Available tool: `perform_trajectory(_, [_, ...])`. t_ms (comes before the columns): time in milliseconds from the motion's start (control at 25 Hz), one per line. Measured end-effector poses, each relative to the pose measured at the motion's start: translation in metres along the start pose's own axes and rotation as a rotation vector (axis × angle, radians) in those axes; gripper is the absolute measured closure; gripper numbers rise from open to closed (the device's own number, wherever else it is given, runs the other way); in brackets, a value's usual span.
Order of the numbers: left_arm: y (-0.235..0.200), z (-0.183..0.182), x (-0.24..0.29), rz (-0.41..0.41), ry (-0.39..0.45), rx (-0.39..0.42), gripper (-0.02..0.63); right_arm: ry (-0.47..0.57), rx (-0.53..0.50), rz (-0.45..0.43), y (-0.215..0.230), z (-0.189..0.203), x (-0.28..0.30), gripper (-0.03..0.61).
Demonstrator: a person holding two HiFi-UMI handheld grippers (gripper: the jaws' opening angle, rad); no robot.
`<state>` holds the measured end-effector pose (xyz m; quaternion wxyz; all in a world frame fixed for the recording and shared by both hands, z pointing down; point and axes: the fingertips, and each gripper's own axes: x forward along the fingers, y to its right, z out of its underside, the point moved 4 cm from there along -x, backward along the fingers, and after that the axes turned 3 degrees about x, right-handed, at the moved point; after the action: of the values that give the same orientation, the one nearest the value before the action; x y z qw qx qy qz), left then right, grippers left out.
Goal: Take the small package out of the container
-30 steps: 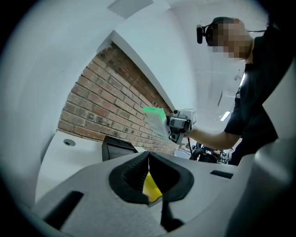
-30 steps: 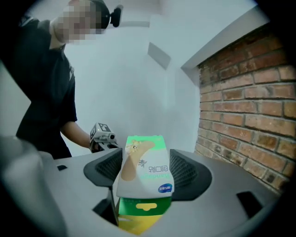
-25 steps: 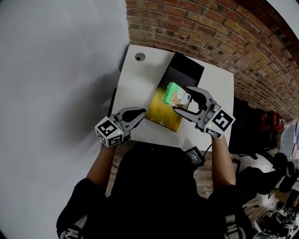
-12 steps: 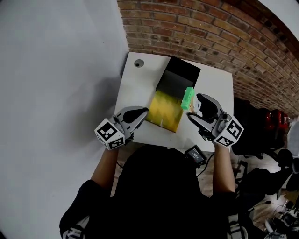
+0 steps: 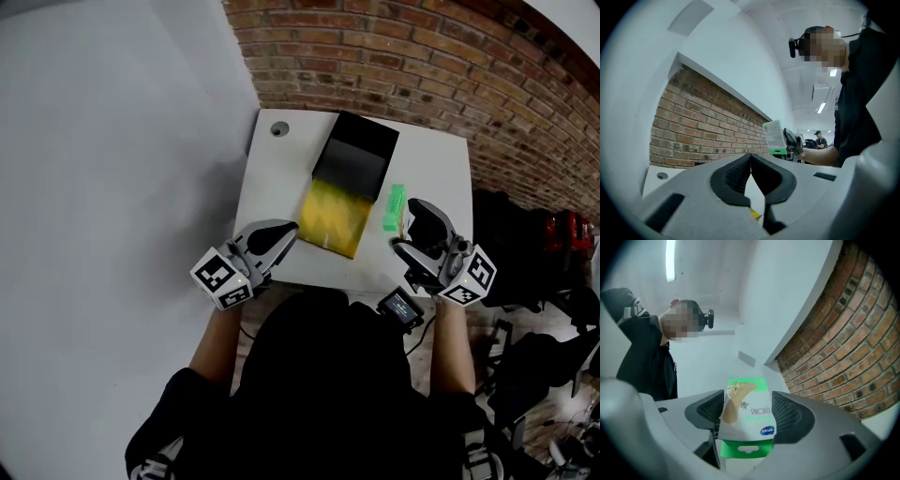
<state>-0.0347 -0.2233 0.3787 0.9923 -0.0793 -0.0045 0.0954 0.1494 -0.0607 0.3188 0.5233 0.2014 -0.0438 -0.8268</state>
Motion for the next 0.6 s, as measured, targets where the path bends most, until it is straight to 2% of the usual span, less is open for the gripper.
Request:
perform_trajectory(240, [0.013, -0.002, 0.003, 0.001, -0.002, 0.005, 0.598, 0.074, 0.044, -0.002, -0.008, -0.002, -0.024, 0.255])
perform_trajectory(600, [0.039, 0.009, 0.026, 0.015, 0.000, -0.020, 0.598, 0.126, 0.113, -0.054, -0.017, -0.004, -0.065, 0.255])
